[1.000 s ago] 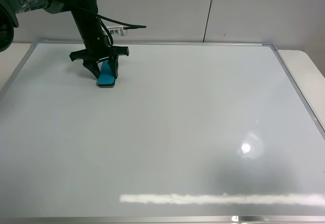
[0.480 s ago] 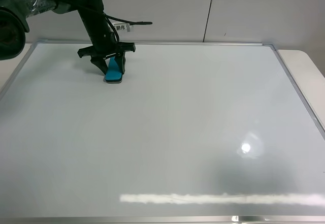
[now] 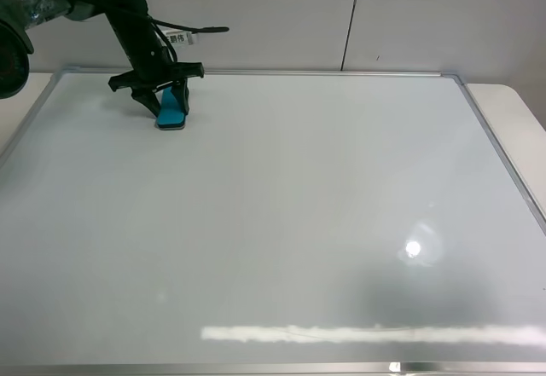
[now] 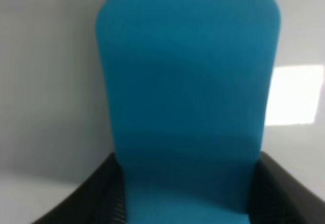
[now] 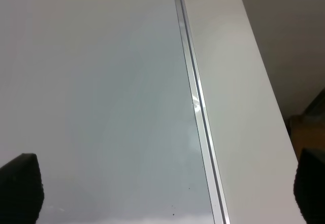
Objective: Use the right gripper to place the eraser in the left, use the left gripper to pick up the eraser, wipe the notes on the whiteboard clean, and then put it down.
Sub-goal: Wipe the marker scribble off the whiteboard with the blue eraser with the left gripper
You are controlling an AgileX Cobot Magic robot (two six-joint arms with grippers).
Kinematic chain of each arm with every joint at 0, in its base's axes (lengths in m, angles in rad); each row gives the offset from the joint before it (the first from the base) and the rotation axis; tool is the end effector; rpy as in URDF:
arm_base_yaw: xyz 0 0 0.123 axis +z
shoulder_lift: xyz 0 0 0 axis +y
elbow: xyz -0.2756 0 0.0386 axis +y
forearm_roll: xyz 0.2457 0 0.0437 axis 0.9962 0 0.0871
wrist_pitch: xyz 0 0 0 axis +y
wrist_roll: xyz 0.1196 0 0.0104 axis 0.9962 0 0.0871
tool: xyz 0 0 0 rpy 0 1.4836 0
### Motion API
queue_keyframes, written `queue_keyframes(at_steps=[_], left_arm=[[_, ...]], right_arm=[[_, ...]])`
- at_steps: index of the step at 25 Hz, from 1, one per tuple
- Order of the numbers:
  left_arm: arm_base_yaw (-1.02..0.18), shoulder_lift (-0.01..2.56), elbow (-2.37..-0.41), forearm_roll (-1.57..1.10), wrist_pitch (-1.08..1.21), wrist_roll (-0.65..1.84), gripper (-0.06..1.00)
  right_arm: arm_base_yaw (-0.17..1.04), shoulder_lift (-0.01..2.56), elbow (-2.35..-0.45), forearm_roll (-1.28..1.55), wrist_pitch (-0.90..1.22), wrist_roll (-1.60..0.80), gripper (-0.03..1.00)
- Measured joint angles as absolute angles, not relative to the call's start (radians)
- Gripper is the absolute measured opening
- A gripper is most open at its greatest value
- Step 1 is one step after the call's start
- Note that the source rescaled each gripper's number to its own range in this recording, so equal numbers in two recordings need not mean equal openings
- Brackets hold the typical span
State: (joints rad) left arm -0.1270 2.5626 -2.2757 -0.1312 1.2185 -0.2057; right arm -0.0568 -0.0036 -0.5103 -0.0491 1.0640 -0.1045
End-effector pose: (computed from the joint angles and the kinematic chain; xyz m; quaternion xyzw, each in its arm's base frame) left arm 0.5122 -0.0803 0.0962 -0.0570 0.9935 -0.0748 0.0646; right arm 0.0237 -0.0065 0.2659 -0.0191 0.8500 -0.0668 0.5222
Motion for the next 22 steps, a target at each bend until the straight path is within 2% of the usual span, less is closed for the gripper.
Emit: queue_keyframes(at_steps=[7, 14, 22], left_arm=[[-0.029, 2.549, -2.254, -0.127, 1.215, -0.205, 0.06], [0.056, 2.446, -2.031, -0.083, 1.205, -0.172, 0.06], [0.069, 2.335, -1.819, -0.013, 1.203, -0.168, 0.06]], right_arm=[[-0.057, -0.004, -0.510, -0.049, 1.064, -0.104, 0.99], [-0.057, -0.004, -0.510, -0.049, 1.064, -0.104, 0.99], [-0.057, -0.004, -0.510, -0.049, 1.064, -0.104, 0.99]])
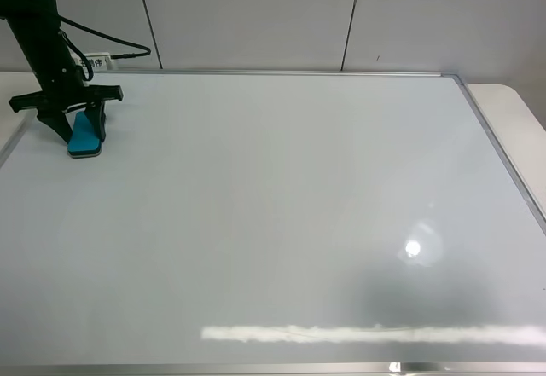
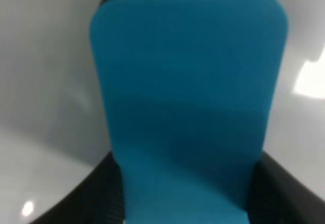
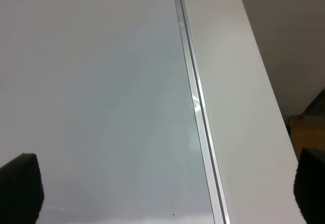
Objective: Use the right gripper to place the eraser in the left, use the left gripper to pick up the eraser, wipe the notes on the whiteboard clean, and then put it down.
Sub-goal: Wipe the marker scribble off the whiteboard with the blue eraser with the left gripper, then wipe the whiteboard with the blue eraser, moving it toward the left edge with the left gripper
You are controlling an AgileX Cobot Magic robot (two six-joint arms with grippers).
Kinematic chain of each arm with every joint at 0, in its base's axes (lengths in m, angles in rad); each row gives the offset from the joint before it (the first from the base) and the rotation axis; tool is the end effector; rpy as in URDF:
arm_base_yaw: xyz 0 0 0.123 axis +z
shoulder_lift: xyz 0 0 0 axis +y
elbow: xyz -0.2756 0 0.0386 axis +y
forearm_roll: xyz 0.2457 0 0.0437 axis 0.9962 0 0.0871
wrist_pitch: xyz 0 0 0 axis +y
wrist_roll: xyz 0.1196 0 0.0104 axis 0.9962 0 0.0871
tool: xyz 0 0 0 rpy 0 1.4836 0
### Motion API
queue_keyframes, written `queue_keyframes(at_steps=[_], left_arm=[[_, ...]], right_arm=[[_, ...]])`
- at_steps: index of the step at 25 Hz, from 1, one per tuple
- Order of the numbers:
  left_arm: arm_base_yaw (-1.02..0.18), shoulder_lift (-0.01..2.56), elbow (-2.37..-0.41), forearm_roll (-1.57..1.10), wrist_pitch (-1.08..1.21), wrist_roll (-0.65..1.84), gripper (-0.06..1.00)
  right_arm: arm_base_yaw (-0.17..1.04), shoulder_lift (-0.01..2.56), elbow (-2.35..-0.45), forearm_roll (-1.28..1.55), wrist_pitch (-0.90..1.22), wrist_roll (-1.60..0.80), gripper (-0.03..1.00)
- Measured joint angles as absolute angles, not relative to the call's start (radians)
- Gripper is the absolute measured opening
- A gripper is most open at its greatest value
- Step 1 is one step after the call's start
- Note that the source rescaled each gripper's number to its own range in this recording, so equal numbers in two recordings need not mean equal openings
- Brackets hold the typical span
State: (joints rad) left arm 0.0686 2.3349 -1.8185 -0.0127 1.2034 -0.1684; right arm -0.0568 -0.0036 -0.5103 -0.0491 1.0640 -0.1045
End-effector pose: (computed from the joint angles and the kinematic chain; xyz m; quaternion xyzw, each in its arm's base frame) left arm 0.4454 0.0292 0.0922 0.1206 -0.9922 0.0043 0.0312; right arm 0.0237 -0.0065 0.2659 -0.0191 0.8500 -0.0668 0.5222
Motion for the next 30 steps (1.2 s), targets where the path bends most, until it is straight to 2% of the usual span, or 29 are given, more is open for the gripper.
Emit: queue_keyframes(at_steps=[8, 19, 30], left_arm=[[0.069, 2.182, -1.648, 0.009, 1.206, -0.168, 0.06], [0.013, 1.761, -1.334, 0.000, 1.194, -0.168, 0.06], [-0.003, 1.518, -0.908, -0.083, 0.918, -0.168, 0.06]], right_arm=[[-0.057, -0.004, -0.510, -0.049, 1.064, -0.104, 0.99], [-0.057, -0.004, -0.510, -0.049, 1.064, -0.104, 0.99], [-0.057, -0.004, -0.510, -0.049, 1.064, -0.104, 0.99]])
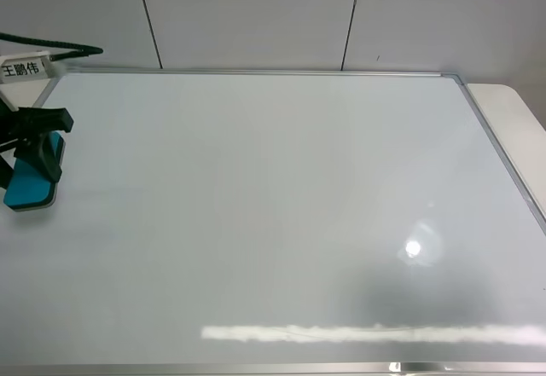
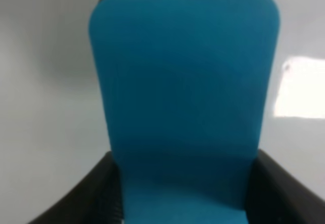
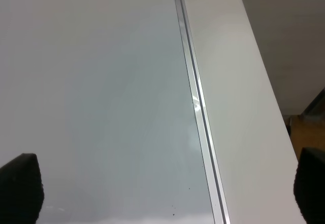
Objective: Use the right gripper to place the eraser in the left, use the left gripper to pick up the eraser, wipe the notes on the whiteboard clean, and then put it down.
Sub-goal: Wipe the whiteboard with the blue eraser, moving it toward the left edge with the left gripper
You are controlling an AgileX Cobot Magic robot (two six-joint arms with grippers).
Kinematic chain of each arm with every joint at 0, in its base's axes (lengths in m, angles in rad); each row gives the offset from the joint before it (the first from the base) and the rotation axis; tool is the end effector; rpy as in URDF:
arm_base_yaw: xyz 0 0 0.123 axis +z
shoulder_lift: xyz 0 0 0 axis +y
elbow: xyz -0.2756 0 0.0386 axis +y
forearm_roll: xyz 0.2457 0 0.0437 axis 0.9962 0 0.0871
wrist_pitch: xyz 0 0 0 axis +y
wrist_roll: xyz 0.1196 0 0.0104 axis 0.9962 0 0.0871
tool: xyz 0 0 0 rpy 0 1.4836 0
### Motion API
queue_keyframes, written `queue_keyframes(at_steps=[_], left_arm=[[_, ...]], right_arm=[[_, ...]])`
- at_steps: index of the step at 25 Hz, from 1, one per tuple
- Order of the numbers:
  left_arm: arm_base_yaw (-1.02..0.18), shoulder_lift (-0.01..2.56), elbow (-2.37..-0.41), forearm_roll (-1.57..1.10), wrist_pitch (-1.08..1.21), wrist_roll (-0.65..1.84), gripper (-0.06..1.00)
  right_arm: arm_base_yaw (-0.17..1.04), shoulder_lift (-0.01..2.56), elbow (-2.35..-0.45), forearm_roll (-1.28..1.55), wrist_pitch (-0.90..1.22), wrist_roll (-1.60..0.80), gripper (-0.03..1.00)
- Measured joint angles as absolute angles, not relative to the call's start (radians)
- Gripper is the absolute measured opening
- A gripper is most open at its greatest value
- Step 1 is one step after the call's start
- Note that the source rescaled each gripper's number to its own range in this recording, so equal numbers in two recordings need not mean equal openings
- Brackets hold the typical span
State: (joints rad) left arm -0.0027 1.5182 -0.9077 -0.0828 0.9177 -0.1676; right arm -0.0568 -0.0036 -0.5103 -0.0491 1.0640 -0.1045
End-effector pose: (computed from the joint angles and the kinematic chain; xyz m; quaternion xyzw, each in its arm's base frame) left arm 0.2661 -0.0086 0.1764 -0.1050 0.9918 -0.0398 0.0616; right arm 0.0237 -0.0065 0.2659 -0.0191 0.8500 -0.0668 0.5222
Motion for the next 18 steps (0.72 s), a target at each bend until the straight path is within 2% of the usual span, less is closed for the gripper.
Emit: queue_keyframes(at_steps=[7, 18], left_arm=[[-0.003, 1.502, -0.774, -0.091, 0.793, -0.148, 0.06], [-0.003, 1.597, -0.770, -0.072, 0.805, -0.041, 0.06]], right_arm=[[-0.057, -0.004, -0.510, -0.049, 1.064, -0.104, 0.99], [-0.057, -0.004, -0.510, -0.049, 1.064, -0.104, 0.99]])
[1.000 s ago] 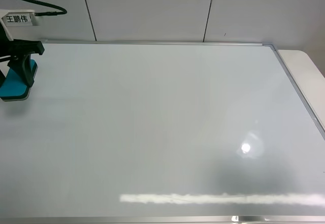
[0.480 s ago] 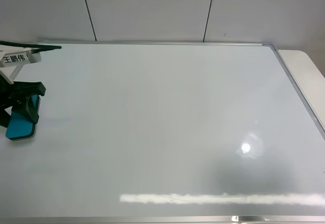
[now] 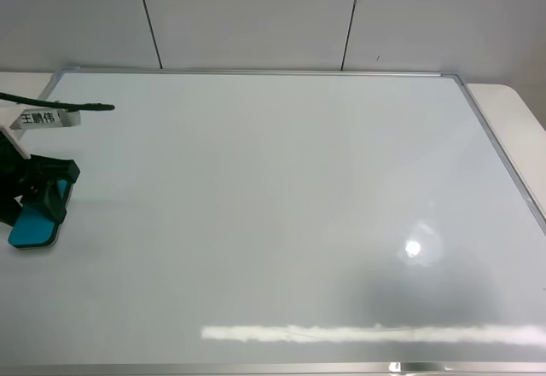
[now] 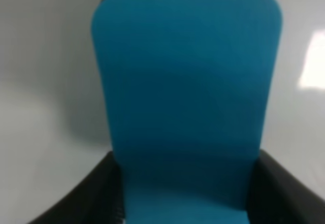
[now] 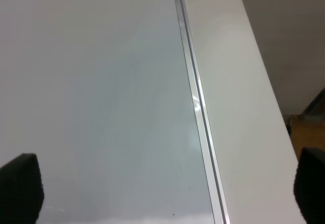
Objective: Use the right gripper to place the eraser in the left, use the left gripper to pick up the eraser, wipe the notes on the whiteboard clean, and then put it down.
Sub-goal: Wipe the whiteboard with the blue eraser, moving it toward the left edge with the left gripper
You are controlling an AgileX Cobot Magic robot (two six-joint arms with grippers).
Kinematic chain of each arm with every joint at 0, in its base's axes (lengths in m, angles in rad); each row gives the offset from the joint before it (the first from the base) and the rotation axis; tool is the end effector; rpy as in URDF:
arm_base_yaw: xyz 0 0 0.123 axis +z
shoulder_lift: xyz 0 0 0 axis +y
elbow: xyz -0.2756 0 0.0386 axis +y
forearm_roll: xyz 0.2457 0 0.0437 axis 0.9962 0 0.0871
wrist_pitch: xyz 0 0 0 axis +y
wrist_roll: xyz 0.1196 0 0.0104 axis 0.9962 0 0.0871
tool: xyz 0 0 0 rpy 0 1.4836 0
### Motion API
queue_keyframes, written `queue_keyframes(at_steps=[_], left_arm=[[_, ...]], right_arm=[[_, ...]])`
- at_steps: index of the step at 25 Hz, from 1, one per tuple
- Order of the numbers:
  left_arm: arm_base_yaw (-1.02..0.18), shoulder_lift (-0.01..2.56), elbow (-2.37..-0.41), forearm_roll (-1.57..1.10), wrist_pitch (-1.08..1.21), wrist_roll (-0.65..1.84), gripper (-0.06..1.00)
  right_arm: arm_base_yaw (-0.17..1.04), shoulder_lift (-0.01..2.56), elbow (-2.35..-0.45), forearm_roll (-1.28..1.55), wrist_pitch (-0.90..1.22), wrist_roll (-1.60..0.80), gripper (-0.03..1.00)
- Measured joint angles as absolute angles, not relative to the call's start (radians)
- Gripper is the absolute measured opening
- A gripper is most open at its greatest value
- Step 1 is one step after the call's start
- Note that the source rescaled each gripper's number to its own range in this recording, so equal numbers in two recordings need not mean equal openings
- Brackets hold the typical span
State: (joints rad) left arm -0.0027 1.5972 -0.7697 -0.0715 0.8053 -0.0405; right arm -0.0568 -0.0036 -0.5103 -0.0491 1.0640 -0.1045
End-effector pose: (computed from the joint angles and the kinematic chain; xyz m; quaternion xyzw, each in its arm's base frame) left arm 0.2474 -0.0069 0.1263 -0.0433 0.9986 -0.0263 0.0120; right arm 0.0237 -0.0065 0.2659 -0.0191 0.8500 -0.0668 0.5222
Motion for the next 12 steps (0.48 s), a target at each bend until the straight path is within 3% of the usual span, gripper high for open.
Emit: queue_keyframes(at_steps=[12], left_arm=[[-0.003, 1.666, -0.770, -0.068, 0.800, -0.030, 0.06]], right_arm=[[-0.057, -0.004, -0.510, -0.049, 1.064, -0.104, 0.99]])
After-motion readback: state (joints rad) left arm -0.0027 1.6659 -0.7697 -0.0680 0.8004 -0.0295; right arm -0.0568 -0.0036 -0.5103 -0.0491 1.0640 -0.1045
